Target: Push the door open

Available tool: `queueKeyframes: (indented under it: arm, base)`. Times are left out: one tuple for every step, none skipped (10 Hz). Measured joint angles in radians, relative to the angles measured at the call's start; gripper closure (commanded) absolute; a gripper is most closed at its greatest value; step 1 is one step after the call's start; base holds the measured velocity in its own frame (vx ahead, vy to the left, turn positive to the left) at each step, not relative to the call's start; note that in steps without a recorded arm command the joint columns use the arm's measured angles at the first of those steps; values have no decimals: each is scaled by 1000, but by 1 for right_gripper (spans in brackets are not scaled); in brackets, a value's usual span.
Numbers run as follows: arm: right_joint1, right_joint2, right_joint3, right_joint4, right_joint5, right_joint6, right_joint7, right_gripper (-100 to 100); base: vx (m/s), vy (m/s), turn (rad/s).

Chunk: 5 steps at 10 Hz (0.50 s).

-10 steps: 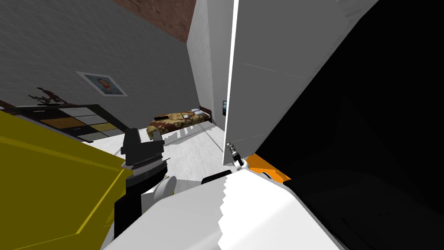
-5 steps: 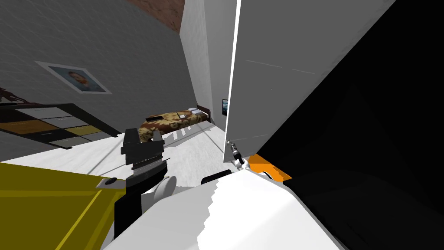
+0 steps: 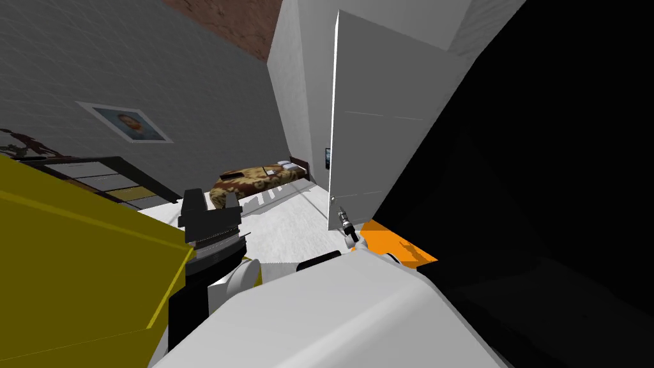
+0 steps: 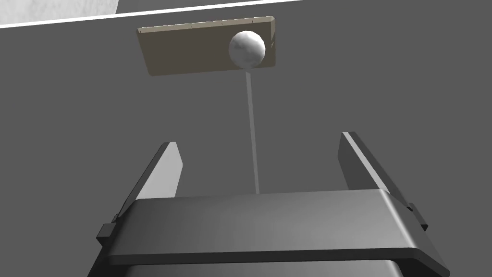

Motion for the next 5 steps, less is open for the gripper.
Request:
queueKeyframes:
  arm:
    - [1, 1, 0, -1, 0, 1, 0, -100]
    - [5, 0, -1, -2, 0, -1, 1, -100]
    - [5, -1, -3, -1, -1, -5, 2, -100]
    - [6, -3, -5, 0, -2, -8, 3, -100]
    - [5, -4, -7, 5, -3, -13, 4, -100]
  base:
    - [87, 1, 21]
    - [169, -11, 26]
    - [204, 1, 28]
    - [244, 6, 23]
    - [269, 17, 38]
